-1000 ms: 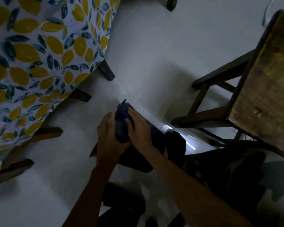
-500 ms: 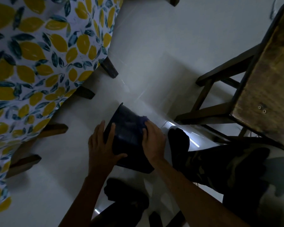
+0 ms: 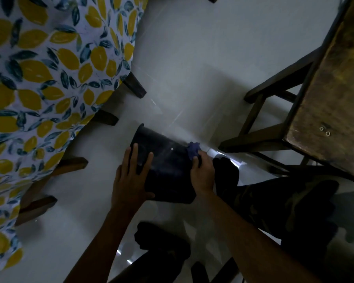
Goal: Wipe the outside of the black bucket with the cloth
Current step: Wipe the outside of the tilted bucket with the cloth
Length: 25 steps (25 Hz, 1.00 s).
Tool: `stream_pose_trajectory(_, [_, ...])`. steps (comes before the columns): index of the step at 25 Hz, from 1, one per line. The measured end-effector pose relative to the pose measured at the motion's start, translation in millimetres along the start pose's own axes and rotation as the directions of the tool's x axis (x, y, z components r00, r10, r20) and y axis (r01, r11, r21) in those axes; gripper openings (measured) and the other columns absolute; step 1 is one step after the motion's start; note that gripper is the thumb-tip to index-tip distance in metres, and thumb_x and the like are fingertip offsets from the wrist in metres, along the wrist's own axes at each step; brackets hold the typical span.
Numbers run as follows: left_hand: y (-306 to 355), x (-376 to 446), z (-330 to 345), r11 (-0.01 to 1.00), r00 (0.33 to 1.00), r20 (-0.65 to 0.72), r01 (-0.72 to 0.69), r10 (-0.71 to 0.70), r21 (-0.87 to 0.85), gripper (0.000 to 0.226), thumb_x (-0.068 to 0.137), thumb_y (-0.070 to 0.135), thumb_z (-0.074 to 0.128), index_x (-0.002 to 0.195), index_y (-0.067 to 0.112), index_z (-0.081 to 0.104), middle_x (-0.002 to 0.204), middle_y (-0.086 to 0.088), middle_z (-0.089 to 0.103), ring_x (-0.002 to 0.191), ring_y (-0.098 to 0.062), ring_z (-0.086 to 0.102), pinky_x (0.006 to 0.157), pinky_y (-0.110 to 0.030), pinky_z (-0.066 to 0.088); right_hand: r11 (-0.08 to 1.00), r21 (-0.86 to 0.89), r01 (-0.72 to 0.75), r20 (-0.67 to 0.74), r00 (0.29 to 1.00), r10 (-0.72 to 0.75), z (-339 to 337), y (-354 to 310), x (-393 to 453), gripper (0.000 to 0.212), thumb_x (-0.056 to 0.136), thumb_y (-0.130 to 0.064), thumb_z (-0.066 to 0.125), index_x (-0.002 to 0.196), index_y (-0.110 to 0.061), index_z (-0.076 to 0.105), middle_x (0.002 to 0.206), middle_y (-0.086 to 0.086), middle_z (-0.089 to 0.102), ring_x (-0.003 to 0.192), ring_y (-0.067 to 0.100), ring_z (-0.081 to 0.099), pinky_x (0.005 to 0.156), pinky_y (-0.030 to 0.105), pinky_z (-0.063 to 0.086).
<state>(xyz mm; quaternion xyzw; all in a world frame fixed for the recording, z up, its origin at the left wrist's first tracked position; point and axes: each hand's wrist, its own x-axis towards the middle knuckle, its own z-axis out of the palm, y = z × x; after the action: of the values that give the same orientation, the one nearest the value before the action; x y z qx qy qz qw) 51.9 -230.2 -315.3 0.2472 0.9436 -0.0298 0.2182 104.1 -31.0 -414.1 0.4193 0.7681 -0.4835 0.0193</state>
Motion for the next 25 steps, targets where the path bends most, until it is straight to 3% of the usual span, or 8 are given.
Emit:
stream_pose_trajectory(2, [2.6,4.0,0.2,0.999,0.999,-0.011,0.044,-0.044,-0.015,0.144,0.039,0.068,0.088,0.157,0.019,0.022,0.164,-0.023,-0.001,0.150,-0.044,0.008,0.105,-0.061,0.040,0.989,-0.090,0.116,-0.028,0.993,-0.119,-3.4,-2.7,3.0,0.032,0.096,-0.021,0.047,0.120,-0.007,0.063,0.123,0.015,0.063,0.113,0.032,0.059,0.098,0.027,0.038])
stream_pose_trajectory(5, [6.9,-3.0,6.6,0.992,0.992,-0.004,0.127,-0.127,-0.001,0.147,0.038,0.070,0.087,0.157,0.017,0.019,0.164,-0.023,0.002,0.150,-0.044,0.011,0.104,-0.057,0.041,0.887,-0.312,0.340,0.072,0.940,-0.335,-4.9,-3.8,-17.3,0.037,0.096,-0.031,0.042,0.121,-0.015,0.064,0.133,0.009,0.061,0.124,0.033,0.055,0.105,0.042,0.039])
stream_pose_trajectory(7, [6.1,-9.1,10.4,0.985,0.985,-0.002,0.170,-0.170,0.001,0.145,0.042,0.075,0.083,0.157,0.016,0.017,0.164,-0.023,0.003,0.150,-0.043,0.011,0.103,-0.054,0.042,0.807,-0.339,0.484,0.214,0.875,-0.435,1.2,-8.6,-41.5,0.033,0.099,-0.033,0.043,0.123,-0.021,0.062,0.145,0.003,0.053,0.139,0.030,0.042,0.113,0.051,0.031])
stream_pose_trajectory(10, [3.1,-9.8,12.8,0.987,0.987,0.009,0.162,-0.162,0.011,0.142,0.047,0.073,0.083,0.158,0.014,0.015,0.164,-0.023,0.001,0.150,-0.043,0.012,0.103,-0.051,0.042,0.727,-0.282,0.626,0.334,0.775,-0.537,7.0,-11.7,-64.5,0.036,0.104,-0.033,0.038,0.135,-0.024,0.054,0.156,-0.003,0.038,0.148,0.025,0.026,0.121,0.047,0.014])
stream_pose_trajectory(12, [0.9,-9.9,12.9,0.984,0.984,0.020,0.177,-0.177,0.015,0.146,0.044,0.070,0.086,0.158,0.015,0.013,0.164,-0.023,-0.001,0.150,-0.043,0.013,0.103,-0.051,0.041,0.713,-0.305,0.631,0.356,0.770,-0.529,12.7,-17.0,-50.1,0.042,0.106,-0.035,0.029,0.144,-0.025,0.043,0.158,-0.003,0.034,0.149,0.021,0.023,0.122,0.044,0.012])
stream_pose_trajectory(17, [2.8,-1.3,8.9,0.982,0.981,0.043,0.186,-0.188,0.032,0.146,0.042,0.068,0.087,0.158,0.016,0.014,0.164,-0.023,0.002,0.147,-0.044,0.019,0.098,-0.050,0.043,0.875,-0.364,0.319,0.294,0.931,-0.216,46.2,-56.5,16.2,0.039,0.100,-0.025,0.036,0.135,-0.013,0.052,0.136,0.009,0.056,0.129,0.030,0.050,0.110,0.046,0.035])
stream_pose_trajectory(22, [4.6,-2.1,10.6,0.981,0.982,-0.054,0.186,-0.184,0.047,0.116,0.070,0.053,0.078,0.157,0.010,0.014,0.164,-0.023,0.002,0.147,-0.043,0.021,0.097,-0.049,0.046,0.667,-0.222,0.711,0.481,0.675,-0.559,14.5,-19.4,-73.0,0.056,0.098,-0.016,0.047,0.152,-0.021,0.032,0.162,-0.001,0.023,0.152,0.020,0.012,0.123,0.042,0.014])
stream_pose_trajectory(25, [2.0,-1.7,8.9,0.980,0.981,-0.022,0.192,-0.191,0.047,0.135,0.057,0.059,0.086,0.157,0.005,0.012,0.164,-0.023,0.001,0.148,-0.043,0.019,0.101,-0.049,0.043,0.658,-0.255,0.708,0.491,0.681,-0.543,14.3,-27.8,-61.0,0.049,0.102,-0.025,0.038,0.151,-0.025,0.032,0.162,-0.003,0.025,0.151,0.020,0.015,0.122,0.043,0.015])
